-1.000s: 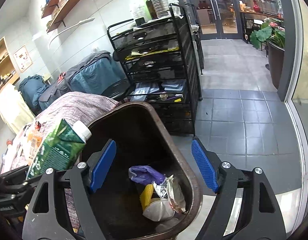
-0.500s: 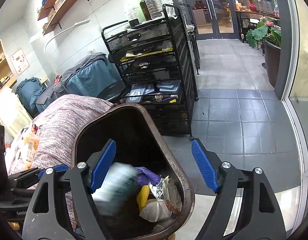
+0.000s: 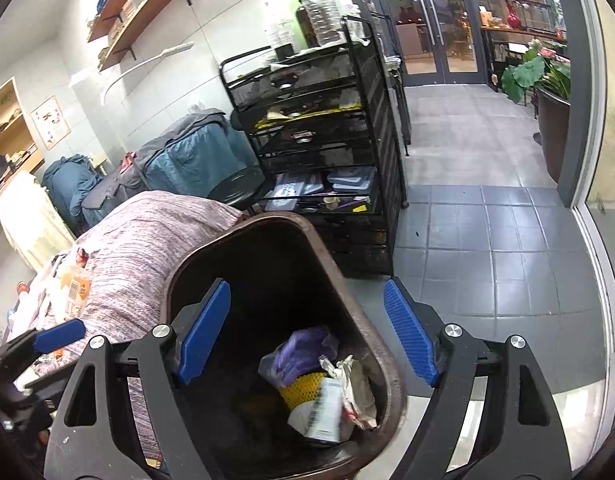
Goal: Collect trash
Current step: 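Move both open tools back over the bed toward the orange peel, then grasp the clear green-edged plastic wrapper with the left gripper while the right grasps the orange peel, then carry the peel and plastic wrapper over the bin and open both grippers to drop them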
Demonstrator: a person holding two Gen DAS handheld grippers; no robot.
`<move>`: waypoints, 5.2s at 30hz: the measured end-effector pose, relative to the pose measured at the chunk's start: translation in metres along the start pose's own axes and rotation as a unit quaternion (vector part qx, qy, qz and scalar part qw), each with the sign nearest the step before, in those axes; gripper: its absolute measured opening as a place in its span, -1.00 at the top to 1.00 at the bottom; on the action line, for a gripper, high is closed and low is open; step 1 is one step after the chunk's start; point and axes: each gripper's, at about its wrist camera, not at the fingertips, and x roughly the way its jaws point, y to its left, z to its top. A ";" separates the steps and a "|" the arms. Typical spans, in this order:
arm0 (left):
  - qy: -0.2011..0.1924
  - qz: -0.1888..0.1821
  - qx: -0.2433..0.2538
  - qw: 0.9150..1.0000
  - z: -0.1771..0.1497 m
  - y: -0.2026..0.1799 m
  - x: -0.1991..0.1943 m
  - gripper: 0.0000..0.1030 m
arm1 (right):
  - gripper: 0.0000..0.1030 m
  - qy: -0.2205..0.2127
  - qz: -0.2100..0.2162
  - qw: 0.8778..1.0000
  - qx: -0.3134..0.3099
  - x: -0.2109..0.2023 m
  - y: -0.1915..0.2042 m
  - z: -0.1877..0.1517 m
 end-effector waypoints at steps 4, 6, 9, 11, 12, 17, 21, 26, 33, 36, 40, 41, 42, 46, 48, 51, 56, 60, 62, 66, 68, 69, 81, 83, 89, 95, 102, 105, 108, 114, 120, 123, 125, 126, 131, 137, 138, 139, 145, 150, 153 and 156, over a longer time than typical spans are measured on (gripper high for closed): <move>-0.024 0.022 0.000 0.999 -0.002 0.006 -0.017 -0.84 | -0.54 -0.001 0.019 1.000 -0.011 -0.001 0.013 -0.001; -0.036 0.042 0.004 0.998 -0.004 0.010 -0.026 -0.86 | -0.58 -0.001 0.034 0.999 -0.018 -0.001 0.023 -0.002; -0.047 0.062 0.001 0.997 -0.007 0.019 -0.038 -0.88 | -0.63 -0.002 0.055 0.998 -0.029 -0.001 0.037 -0.004; -0.056 0.072 -0.008 0.996 -0.010 0.028 -0.048 -0.88 | -0.64 -0.001 0.070 0.997 -0.039 -0.001 0.049 -0.004; -0.061 0.078 -0.013 0.995 -0.010 0.033 -0.052 -0.88 | -0.65 0.000 0.077 0.996 -0.042 -0.001 0.054 -0.004; -0.082 0.115 -0.033 0.989 -0.017 0.057 -0.078 -0.88 | -0.67 0.010 0.113 0.992 -0.059 0.002 0.084 -0.005; -0.093 0.142 -0.054 0.984 -0.024 0.078 -0.097 -0.88 | -0.68 0.020 0.147 0.986 -0.073 0.005 0.111 -0.008; -0.095 0.179 -0.087 0.975 -0.038 0.106 -0.118 -0.88 | -0.68 0.041 0.195 0.976 -0.093 0.010 0.148 -0.014; -0.091 0.227 -0.147 0.958 -0.072 0.156 -0.152 -0.88 | -0.68 0.074 0.233 0.961 -0.126 0.015 0.204 -0.025; -0.080 0.251 -0.179 0.948 -0.089 0.183 -0.165 -0.88 | -0.68 0.087 0.245 0.953 -0.154 0.017 0.227 -0.032; -0.058 0.252 -0.222 0.940 -0.110 0.216 -0.171 -0.88 | -0.68 0.108 0.253 0.944 -0.182 0.024 0.255 -0.040; -0.051 0.245 -0.230 0.941 -0.113 0.222 -0.171 -0.88 | -0.68 0.114 0.252 0.942 -0.188 0.027 0.262 -0.042; -0.046 0.241 -0.233 0.941 -0.115 0.226 -0.171 -0.88 | -0.68 0.122 0.247 0.942 -0.194 0.031 0.267 -0.044; -0.021 0.223 -0.238 0.945 -0.115 0.237 -0.163 -0.85 | -0.68 0.142 0.239 0.935 -0.220 0.041 0.288 -0.051; -0.012 0.208 -0.240 0.948 -0.113 0.242 -0.157 -0.83 | -0.68 0.145 0.235 0.933 -0.231 0.044 0.296 -0.053; 0.007 0.192 -0.244 0.951 -0.106 0.252 -0.142 -0.69 | -0.68 0.149 0.231 0.931 -0.242 0.047 0.304 -0.053; 0.047 0.160 -0.255 0.953 -0.093 0.272 -0.110 -0.53 | -0.68 0.156 0.229 0.926 -0.258 0.050 0.312 -0.055; 0.073 0.192 -0.222 0.953 -0.081 0.273 -0.092 -0.24 | -0.68 0.160 0.225 0.922 -0.272 0.053 0.318 -0.056; 0.074 0.192 -0.213 0.955 -0.077 0.271 -0.090 0.21 | -0.68 0.163 0.223 0.919 -0.282 0.054 0.321 -0.058; 0.068 0.181 -0.220 0.956 -0.078 0.272 -0.091 0.53 | -0.68 0.171 0.221 0.911 -0.303 0.060 0.333 -0.062; 0.061 0.184 -0.223 0.955 -0.080 0.271 -0.093 0.56 | -0.68 0.175 0.220 0.906 -0.317 0.064 0.341 -0.065; 0.056 0.182 -0.225 0.955 -0.080 0.271 -0.095 0.58 | -0.68 0.176 0.220 0.903 -0.323 0.065 0.345 -0.066; -0.027 0.213 -0.252 0.944 -0.086 0.264 -0.153 0.62 | -0.45 0.230 0.180 0.845 -0.448 0.102 0.403 -0.103; -0.033 0.213 -0.256 0.942 -0.088 0.262 -0.157 0.62 | -0.33 0.246 0.173 0.837 -0.458 0.113 0.409 -0.111; -0.038 0.210 -0.265 0.941 -0.096 0.261 -0.161 0.62 | 0.02 0.261 0.171 0.835 -0.454 0.127 0.410 -0.115; -0.043 0.205 -0.268 0.940 -0.100 0.255 -0.161 0.62 | 0.21 0.250 0.202 0.848 -0.421 0.116 0.396 -0.101; -0.052 0.183 -0.260 0.947 -0.100 0.241 -0.160 0.62 | 0.28 0.226 0.231 0.874 -0.365 0.086 0.369 -0.087; -0.059 0.177 -0.252 0.950 -0.097 0.232 -0.160 0.62 | 0.28 0.214 0.239 0.886 -0.335 0.076 0.351 -0.077; -0.066 0.171 -0.246 0.952 -0.093 0.224 -0.160 0.62 | 0.28 0.191 0.236 0.899 -0.317 0.062 0.335 -0.067; -0.080 0.158 -0.232 0.957 -0.083 0.207 -0.159 0.62 | 0.28 0.162 0.234 0.914 -0.289 0.038 0.305 -0.050; -0.088 0.141 -0.213 0.963 -0.073 0.187 -0.151 0.62 | 0.28 0.148 0.231 0.927 -0.257 0.025 0.274 -0.044; -0.091 0.132 -0.201 0.966 -0.069 0.176 -0.147 0.62 | 0.28 0.140 0.228 0.933 -0.239 0.020 0.256 -0.040; -0.096 0.126 -0.188 0.969 -0.065 0.167 -0.144 0.62 | 0.28 0.134 0.223 0.938 -0.228 0.016 0.243 -0.037; -0.096 0.123 -0.184 0.971 -0.064 0.163 -0.142 0.62 | 0.28 0.131 0.220 0.940 -0.224 0.015 0.237 -0.036; -0.087 0.102 -0.166 0.977 -0.056 0.145 -0.126 0.62 | 0.28 0.122 0.196 0.954 -0.191 0.012 0.200 -0.029; -0.075 0.081 -0.144 0.983 -0.049 0.124 -0.110 0.62 | 0.28 0.117 0.156 0.969 -0.150 0.018 0.153 -0.022; -0.073 0.078 -0.141 0.984 -0.047 0.121 -0.107 0.62 | 0.28 0.118 0.150 0.971 -0.144 0.019 0.147 -0.022; -0.071 0.074 -0.137 0.985 -0.046 0.118 -0.103 0.62 | 0.28 0.118 0.143 0.973 -0.138 0.020 0.140 -0.022; -0.059 0.058 -0.119 0.989 -0.039 0.100 -0.087 0.62 | 0.28 0.130 0.105 0.980 -0.110 0.036 0.104 -0.026; -0.048 0.048 -0.101 0.992 -0.034 0.088 -0.076 0.62 | 0.28 0.141 0.080 0.982 -0.094 0.053 0.085 -0.030; -0.043 0.042 -0.096 0.994 -0.031 0.082 -0.070 0.62 | 0.28 0.152 0.069 0.982 -0.087 0.063 0.077 -0.033; -0.038 0.038 -0.090 0.994 -0.029 0.076 -0.064 0.62 | 0.28 0.161 0.060 0.982 -0.080 0.072 0.070 -0.038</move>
